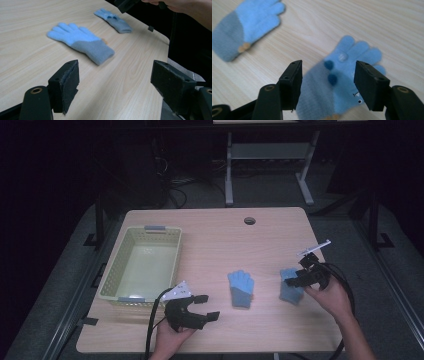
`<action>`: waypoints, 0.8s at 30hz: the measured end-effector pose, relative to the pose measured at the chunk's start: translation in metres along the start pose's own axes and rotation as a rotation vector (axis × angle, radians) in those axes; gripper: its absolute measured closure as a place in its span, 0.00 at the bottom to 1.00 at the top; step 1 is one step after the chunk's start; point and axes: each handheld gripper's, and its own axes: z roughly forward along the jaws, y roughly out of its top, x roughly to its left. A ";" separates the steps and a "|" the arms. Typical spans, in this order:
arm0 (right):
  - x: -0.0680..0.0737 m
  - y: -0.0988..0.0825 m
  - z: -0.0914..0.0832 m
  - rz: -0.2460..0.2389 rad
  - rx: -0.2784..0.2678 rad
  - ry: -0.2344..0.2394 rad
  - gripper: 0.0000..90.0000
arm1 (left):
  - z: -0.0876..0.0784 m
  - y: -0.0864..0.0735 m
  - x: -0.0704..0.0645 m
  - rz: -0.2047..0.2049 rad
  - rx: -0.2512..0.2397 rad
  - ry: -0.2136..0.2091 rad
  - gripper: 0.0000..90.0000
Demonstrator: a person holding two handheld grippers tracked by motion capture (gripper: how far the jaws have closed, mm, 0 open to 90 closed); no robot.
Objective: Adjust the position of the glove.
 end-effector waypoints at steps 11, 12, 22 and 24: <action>-0.002 0.002 0.015 -0.003 0.085 -0.038 0.53 | 0.001 0.000 0.000 -0.003 -0.001 -0.001 0.25; -0.001 0.002 0.017 -0.004 0.097 -0.041 0.55 | 0.001 0.000 -0.001 -0.001 -0.003 0.000 0.25; -0.002 0.001 0.031 0.013 0.185 -0.069 0.66 | 0.001 0.000 -0.001 -0.001 0.000 -0.002 0.25; -0.001 -0.001 0.031 0.008 0.176 -0.078 0.67 | 0.002 0.000 0.000 -0.002 -0.001 -0.003 0.25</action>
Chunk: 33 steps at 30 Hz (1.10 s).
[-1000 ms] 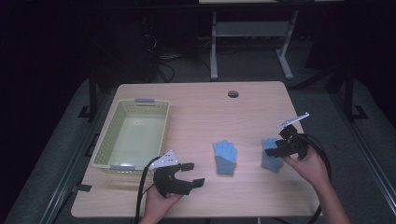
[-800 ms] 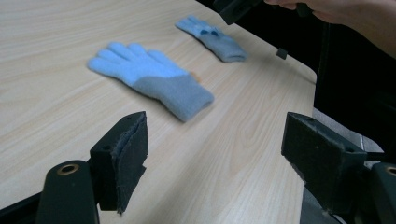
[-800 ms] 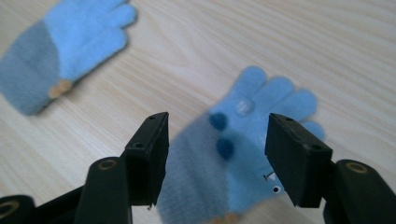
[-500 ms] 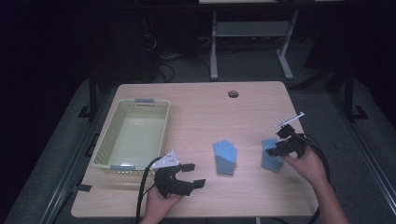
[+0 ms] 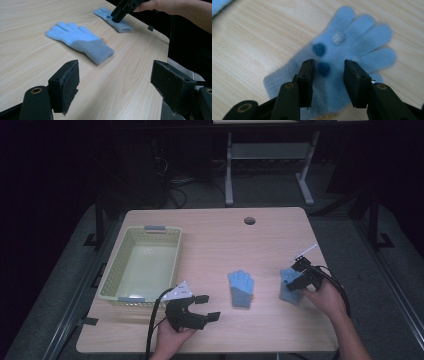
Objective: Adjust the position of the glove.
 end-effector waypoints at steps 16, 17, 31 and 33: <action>0.006 0.005 0.002 -0.015 0.036 -0.030 0.80 | 0.001 -0.001 0.000 -0.013 0.001 -0.005 0.25; 0.007 0.005 0.002 -0.014 0.037 -0.031 0.82 | 0.001 -0.001 0.000 -0.009 0.001 -0.006 0.25; 0.004 0.005 0.001 -0.014 0.035 -0.014 0.91 | 0.001 -0.003 0.001 -0.016 0.010 -0.003 0.26; 0.006 0.005 0.000 -0.025 0.035 -0.020 0.91 | 0.001 -0.002 0.000 -0.018 0.006 -0.002 0.26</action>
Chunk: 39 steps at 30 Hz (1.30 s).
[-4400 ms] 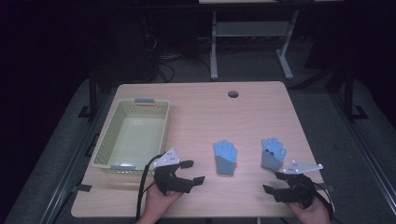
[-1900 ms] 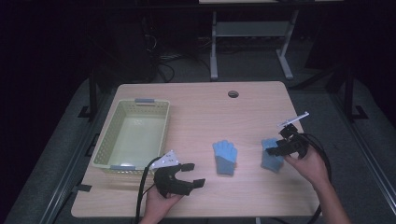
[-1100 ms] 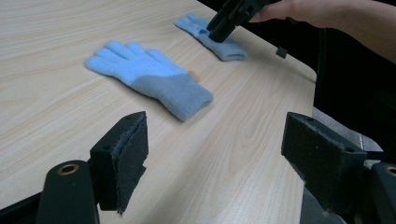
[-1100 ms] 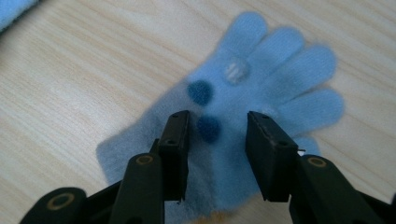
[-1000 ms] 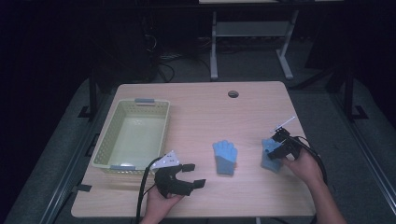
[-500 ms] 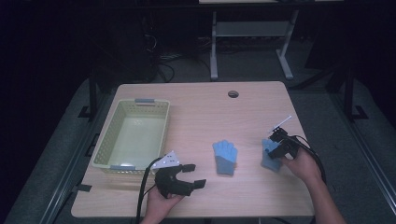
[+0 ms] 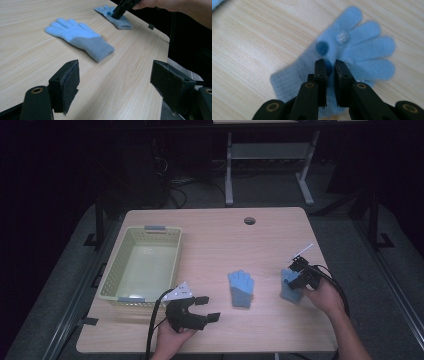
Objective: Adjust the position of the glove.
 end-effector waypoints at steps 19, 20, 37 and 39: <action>0.000 -0.007 -0.030 -0.015 -0.102 0.015 0.91 | -0.001 0.000 0.001 -0.011 -0.012 -0.006 0.26; 0.000 -0.006 -0.032 -0.016 -0.103 0.018 0.91 | -0.001 0.001 0.001 -0.006 -0.013 -0.006 0.26; 0.020 0.009 -0.056 -0.082 -0.157 0.032 0.91 | -0.001 0.000 0.002 -0.010 -0.008 -0.007 0.26; 0.023 0.011 -0.059 -0.084 -0.167 0.040 0.91 | -0.001 0.000 0.001 -0.006 -0.012 -0.007 0.26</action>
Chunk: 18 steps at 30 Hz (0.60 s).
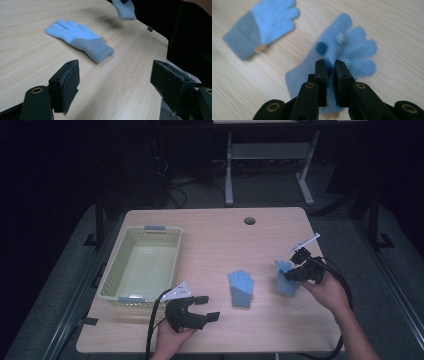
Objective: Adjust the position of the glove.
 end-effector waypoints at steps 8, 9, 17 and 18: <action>0.013 0.014 -0.006 -0.048 -0.018 0.008 0.91 | -0.001 0.000 0.000 -0.007 -0.009 0.000 0.26; 0.016 0.016 -0.006 -0.050 -0.018 0.008 0.91 | -0.001 0.000 0.000 -0.005 -0.010 0.000 0.26; 0.027 0.025 -0.006 -0.095 -0.024 0.020 0.91 | -0.001 0.000 0.000 -0.005 -0.005 0.000 0.26; 0.028 0.026 -0.005 -0.091 -0.023 0.022 0.91 | -0.001 0.000 0.000 -0.005 -0.009 -0.002 0.26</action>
